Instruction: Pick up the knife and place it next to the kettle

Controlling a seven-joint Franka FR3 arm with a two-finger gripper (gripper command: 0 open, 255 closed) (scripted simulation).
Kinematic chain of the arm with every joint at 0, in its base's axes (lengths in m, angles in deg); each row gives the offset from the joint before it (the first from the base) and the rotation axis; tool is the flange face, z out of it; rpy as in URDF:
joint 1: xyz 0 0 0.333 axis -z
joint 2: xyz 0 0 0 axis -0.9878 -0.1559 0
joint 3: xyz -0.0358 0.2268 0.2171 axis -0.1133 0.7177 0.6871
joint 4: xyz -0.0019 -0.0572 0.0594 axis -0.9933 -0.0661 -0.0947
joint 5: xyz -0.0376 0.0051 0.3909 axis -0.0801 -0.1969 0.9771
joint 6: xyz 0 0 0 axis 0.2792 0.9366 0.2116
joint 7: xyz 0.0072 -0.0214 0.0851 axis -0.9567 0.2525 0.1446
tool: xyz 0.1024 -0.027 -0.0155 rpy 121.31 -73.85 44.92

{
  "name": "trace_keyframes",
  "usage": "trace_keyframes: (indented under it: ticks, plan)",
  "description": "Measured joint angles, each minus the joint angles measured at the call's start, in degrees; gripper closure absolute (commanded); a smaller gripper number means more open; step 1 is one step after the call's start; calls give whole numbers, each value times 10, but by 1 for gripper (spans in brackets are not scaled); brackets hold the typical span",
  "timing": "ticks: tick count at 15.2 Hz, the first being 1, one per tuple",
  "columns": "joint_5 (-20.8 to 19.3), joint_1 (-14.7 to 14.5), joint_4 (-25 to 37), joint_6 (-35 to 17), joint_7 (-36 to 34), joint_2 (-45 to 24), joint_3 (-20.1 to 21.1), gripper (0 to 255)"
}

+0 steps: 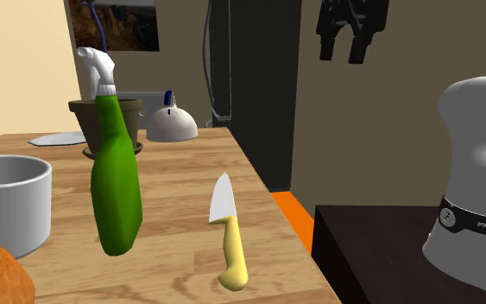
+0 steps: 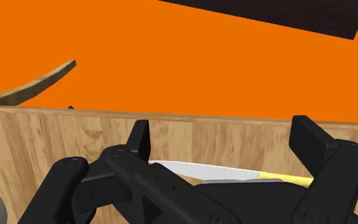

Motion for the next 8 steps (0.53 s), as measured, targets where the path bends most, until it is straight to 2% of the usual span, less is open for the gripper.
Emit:
trace_keyframes:
  ticks: [1, 3, 8]
  plan:
    - [0, 0, 0, 0, 0, 0, 0, 0]
    - [14, 7, -18, -19, -45, 0, 18, 0]
    - [73, 35, -59, -88, -236, -15, 100, 0]
